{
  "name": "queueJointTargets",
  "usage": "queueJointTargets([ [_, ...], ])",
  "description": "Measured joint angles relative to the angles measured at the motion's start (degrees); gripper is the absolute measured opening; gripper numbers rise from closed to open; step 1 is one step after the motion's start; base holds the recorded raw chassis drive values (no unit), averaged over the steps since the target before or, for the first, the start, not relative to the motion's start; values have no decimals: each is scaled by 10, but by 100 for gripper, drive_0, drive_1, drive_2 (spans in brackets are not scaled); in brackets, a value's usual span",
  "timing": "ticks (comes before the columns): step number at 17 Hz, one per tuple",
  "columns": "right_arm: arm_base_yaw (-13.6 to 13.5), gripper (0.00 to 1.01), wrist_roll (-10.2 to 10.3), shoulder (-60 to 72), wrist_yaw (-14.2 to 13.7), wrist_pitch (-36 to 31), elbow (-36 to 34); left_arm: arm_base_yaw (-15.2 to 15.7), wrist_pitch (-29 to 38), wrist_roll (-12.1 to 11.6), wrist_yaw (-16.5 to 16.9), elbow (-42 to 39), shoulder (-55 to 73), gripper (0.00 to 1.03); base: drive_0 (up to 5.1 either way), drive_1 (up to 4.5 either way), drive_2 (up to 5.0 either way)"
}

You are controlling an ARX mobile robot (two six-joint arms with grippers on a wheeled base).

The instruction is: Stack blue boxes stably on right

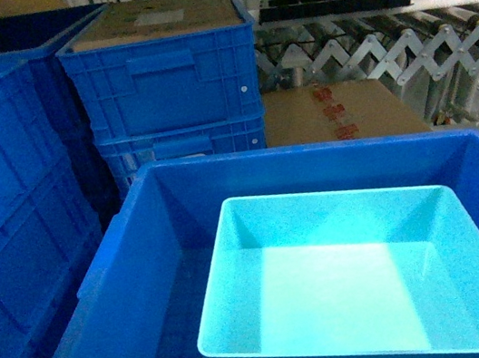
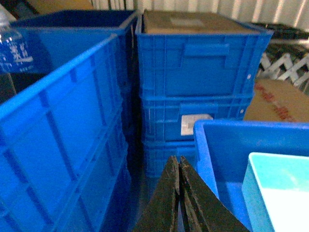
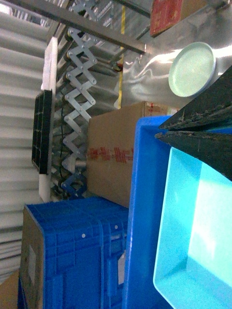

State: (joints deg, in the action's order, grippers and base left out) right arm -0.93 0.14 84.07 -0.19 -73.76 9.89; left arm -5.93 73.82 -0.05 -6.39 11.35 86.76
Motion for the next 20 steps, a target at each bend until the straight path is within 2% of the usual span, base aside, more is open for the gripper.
queueJointTargets([
  [1, 7, 2, 0, -39, 0, 19, -17, 6, -5, 0, 7, -19, -40, 2, 0, 0, 0],
  [3, 10, 2, 0, -113, 0, 76, -51, 16, -60, 0, 23, -57, -112, 2, 0, 0, 0],
  [4, 10, 2, 0, -151, 0, 107, -57, 35, -83, 0, 46, -68, -153, 2, 0, 0, 0],
  [5, 9, 2, 0, -222, 1, 178, -58, 59, -150, 0, 56, -71, -209, 2, 0, 0, 0],
  [7, 9, 2, 0, -313, 1, 243, -71, 58, -224, 0, 64, -79, -320, 2, 0, 0, 0],
  [14, 9, 2, 0, -537, 0, 439, -91, 59, -425, 0, 64, -105, -548, 2, 0, 0, 0],
  [20, 9, 2, 0, -660, 0, 557, -91, 59, -546, 0, 64, -105, -676, 2, 0, 0, 0],
])
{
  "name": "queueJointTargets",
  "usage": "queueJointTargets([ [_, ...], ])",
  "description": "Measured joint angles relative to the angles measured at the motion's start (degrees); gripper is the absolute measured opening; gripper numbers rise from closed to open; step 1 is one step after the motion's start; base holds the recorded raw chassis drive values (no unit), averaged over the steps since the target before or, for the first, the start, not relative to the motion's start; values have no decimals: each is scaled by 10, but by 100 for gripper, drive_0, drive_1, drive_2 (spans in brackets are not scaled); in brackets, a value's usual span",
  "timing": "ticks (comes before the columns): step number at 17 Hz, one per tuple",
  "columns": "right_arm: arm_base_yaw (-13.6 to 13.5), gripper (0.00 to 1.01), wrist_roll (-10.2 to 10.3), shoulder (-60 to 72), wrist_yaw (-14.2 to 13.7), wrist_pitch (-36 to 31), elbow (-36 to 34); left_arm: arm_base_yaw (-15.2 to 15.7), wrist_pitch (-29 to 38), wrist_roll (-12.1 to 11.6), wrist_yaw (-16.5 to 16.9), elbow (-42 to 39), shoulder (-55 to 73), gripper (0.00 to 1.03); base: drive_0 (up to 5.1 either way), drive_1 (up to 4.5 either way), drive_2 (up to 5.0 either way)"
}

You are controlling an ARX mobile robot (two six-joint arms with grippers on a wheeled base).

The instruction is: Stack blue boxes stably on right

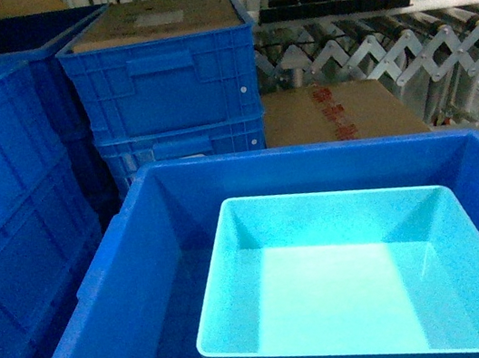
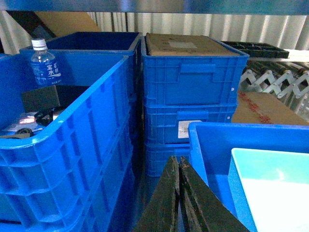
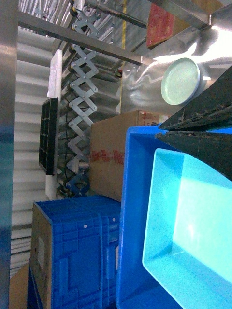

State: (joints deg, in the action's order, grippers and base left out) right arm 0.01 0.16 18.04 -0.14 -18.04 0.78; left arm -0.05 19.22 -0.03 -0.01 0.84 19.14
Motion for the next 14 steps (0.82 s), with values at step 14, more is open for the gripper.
queueJointTargets([
  [14, 0, 2, 0, -178, 1, 183, 0, 0, -195, 0, 0, 0, -185, 2, 0, 0, 0],
])
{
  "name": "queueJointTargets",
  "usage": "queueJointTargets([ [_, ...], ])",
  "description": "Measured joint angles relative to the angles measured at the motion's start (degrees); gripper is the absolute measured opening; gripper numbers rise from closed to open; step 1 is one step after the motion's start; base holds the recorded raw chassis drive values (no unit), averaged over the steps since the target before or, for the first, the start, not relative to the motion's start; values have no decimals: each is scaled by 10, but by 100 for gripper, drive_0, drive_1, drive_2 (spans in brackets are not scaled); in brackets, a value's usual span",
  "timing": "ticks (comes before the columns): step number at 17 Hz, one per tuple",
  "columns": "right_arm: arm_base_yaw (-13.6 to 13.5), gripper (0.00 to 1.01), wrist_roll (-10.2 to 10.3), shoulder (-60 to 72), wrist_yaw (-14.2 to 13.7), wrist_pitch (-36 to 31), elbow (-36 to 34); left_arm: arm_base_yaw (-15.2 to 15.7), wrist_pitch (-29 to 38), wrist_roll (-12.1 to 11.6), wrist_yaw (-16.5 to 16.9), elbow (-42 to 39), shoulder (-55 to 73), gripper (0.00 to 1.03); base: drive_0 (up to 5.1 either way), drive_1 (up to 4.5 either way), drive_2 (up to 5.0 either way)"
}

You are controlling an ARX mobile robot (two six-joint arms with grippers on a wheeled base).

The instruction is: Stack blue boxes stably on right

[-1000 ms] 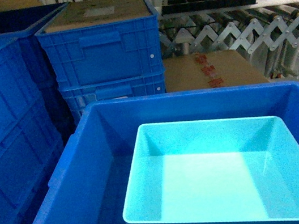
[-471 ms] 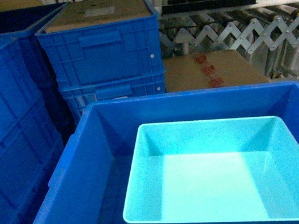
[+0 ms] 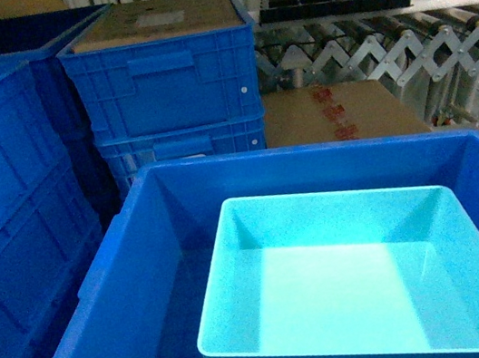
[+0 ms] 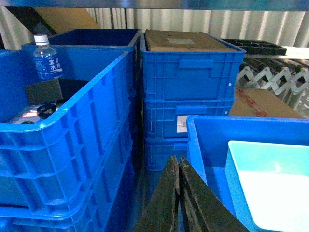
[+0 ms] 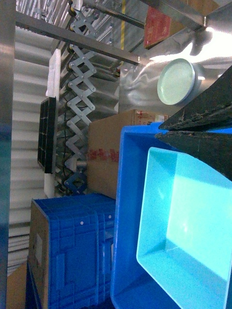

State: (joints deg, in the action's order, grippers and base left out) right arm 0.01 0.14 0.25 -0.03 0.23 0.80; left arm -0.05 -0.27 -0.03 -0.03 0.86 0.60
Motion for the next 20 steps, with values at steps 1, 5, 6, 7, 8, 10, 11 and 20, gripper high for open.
queueJointTargets([
  [1, 0, 2, 0, 0, 0, 0, 0, 0, 0, 0, 0, 0, 0, 2, 0, 0, 0],
  [5, 0, 25, 0, 0, 0, 0, 0, 0, 0, 0, 0, 0, 0, 25, 0, 0, 0],
  [6, 0, 44, 0, 0, 0, 0, 0, 0, 0, 0, 0, 0, 0, 43, 0, 0, 0],
  [7, 0, 48, 0, 0, 0, 0, 0, 0, 0, 0, 0, 0, 0, 46, 0, 0, 0],
  [8, 0, 51, 0, 0, 0, 0, 0, 0, 0, 0, 0, 0, 0, 50, 0, 0, 0],
  [10, 0, 58, 0, 0, 0, 0, 0, 0, 0, 0, 0, 0, 0, 57, 0, 0, 0],
  [11, 0, 68, 0, 0, 0, 0, 0, 0, 0, 0, 0, 0, 0, 66, 0, 0, 0],
  [20, 0, 98, 0, 0, 0, 0, 0, 0, 0, 0, 0, 0, 0, 98, 0, 0, 0],
])
